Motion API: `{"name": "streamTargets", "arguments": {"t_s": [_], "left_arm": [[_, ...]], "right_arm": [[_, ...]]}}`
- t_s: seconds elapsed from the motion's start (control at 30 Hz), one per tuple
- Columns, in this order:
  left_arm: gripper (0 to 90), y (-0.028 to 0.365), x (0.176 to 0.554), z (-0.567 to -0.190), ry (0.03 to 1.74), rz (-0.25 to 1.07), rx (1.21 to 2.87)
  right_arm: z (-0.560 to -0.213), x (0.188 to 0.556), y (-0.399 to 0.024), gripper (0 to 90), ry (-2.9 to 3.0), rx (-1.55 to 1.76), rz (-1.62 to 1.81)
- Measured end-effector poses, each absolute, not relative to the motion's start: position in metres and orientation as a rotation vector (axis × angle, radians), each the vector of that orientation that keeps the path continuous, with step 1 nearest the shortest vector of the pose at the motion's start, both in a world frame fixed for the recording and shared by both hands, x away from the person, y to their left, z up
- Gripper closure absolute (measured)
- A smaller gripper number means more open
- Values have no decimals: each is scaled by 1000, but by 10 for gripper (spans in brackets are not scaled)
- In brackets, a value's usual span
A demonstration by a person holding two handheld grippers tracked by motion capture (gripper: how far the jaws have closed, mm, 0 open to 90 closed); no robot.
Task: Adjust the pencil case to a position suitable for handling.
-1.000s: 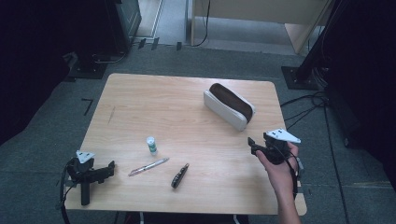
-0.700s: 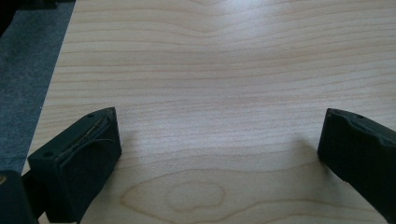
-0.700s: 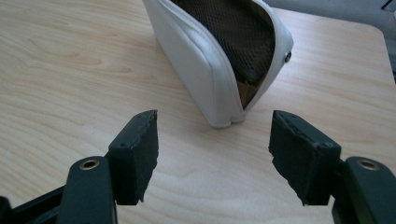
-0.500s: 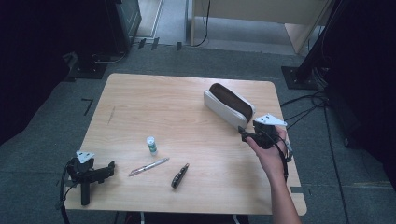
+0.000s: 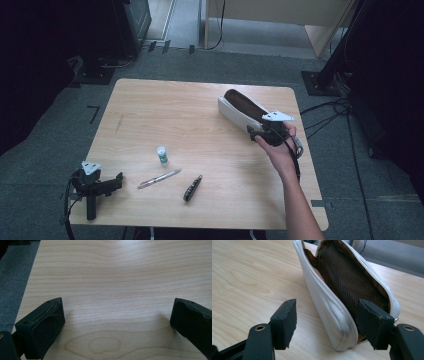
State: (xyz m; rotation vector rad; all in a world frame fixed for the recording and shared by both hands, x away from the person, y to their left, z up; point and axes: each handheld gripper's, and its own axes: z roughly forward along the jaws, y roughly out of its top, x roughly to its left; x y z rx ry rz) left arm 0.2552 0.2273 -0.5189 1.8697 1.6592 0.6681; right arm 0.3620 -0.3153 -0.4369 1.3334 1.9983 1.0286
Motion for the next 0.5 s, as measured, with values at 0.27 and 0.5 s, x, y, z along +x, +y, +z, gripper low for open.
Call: {"name": "streamTargets", "arguments": {"t_s": [0.27,0.5], "left_arm": [[0,227,255,-519,1659,668,1870],[0,227,255,-519,1659,668,1870]], "right_arm": [[-445,370,-316,332,2022,1338,1001],[-448,378,-312,350,2040,1325,999]]}}
